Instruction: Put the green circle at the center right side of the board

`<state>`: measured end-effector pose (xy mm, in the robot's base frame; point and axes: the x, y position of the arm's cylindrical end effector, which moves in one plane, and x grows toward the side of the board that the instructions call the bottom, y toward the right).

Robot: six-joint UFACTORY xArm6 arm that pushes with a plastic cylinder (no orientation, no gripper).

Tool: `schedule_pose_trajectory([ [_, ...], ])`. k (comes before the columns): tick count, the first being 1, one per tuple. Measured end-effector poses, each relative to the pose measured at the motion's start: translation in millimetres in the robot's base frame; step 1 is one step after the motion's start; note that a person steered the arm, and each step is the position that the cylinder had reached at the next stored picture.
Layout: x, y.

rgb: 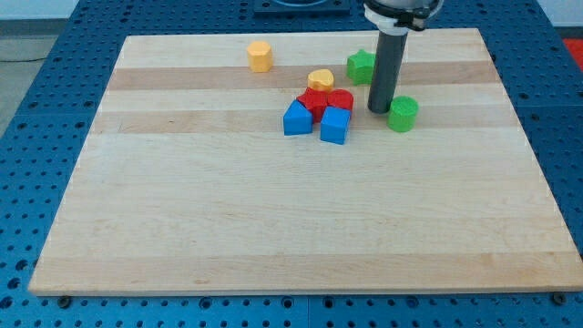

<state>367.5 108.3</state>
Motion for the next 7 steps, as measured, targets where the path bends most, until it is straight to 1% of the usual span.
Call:
schedule_pose_trajectory([
  [2, 21, 6],
  [4, 31, 40],
  [5, 31, 46],
  [6, 56, 42],
  [7, 69, 43],
])
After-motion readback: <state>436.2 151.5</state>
